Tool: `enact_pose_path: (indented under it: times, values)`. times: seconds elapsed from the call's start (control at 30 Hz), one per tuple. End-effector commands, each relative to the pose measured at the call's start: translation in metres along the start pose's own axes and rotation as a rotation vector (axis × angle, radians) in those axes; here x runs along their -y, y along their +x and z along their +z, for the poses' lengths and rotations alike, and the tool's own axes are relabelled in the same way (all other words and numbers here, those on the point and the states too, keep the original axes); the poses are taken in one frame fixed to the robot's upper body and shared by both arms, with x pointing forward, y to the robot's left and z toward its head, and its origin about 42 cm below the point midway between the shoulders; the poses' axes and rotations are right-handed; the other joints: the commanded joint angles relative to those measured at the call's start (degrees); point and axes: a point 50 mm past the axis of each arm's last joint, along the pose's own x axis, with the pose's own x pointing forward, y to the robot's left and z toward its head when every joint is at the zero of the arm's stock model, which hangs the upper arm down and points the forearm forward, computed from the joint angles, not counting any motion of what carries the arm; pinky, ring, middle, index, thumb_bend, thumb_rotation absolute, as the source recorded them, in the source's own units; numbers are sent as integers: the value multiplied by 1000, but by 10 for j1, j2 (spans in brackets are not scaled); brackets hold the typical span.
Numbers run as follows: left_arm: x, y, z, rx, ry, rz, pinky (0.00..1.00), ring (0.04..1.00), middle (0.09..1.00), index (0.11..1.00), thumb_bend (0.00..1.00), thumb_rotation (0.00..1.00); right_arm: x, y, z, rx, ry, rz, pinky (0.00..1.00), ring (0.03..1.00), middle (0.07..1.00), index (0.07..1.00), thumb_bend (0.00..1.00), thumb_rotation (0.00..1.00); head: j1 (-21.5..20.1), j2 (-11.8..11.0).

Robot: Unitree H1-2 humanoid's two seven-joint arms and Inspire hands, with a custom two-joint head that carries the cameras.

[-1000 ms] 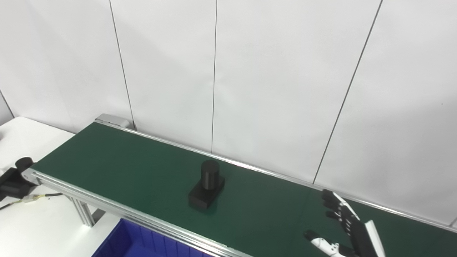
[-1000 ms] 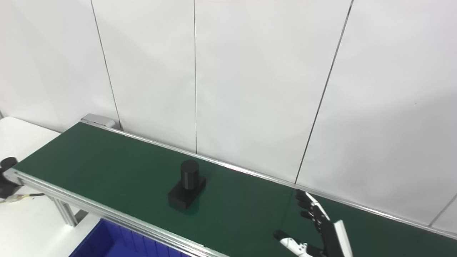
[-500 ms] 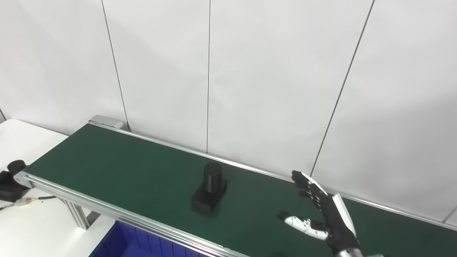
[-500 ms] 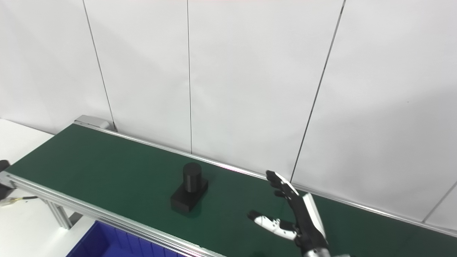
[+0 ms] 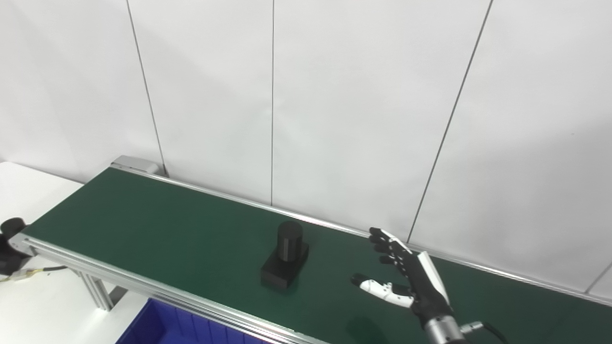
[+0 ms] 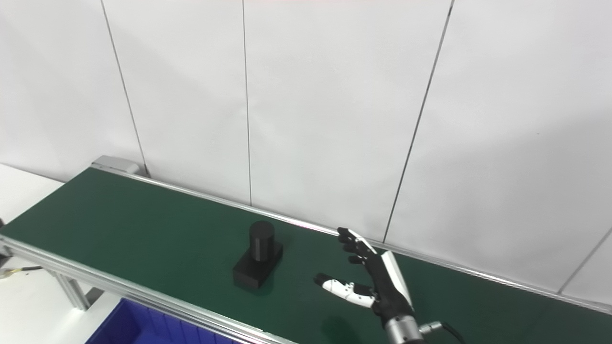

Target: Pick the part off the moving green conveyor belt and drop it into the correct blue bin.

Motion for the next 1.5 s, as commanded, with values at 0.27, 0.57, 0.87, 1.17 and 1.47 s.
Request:
enact_pose_path:
  times: [0.27,0.57,0.87,1.17,1.47]
  values:
    - [4,5,12,76,29,-19,573,687,740,782,1000,264,-8,34,19,56,-4,-4,745,809,827,831,669,285,-2,2]
    - [6,5,12,75,28,-13,570,685,735,779,1000,284,-16,47,17,26,-14,16,755,804,821,825,724,237,-3,4]
    - [11,6,12,77,21,-23,571,694,743,781,1000,282,-21,62,20,16,-36,45,758,809,820,827,752,252,0,5]
    - [16,6,12,79,15,-26,578,708,752,790,1000,291,-15,72,18,-20,-76,49,732,811,832,837,782,294,3,6]
    - [20,5,12,80,6,-27,580,710,753,785,1000,272,-18,78,19,-28,-84,55,742,803,824,839,781,279,6,7]
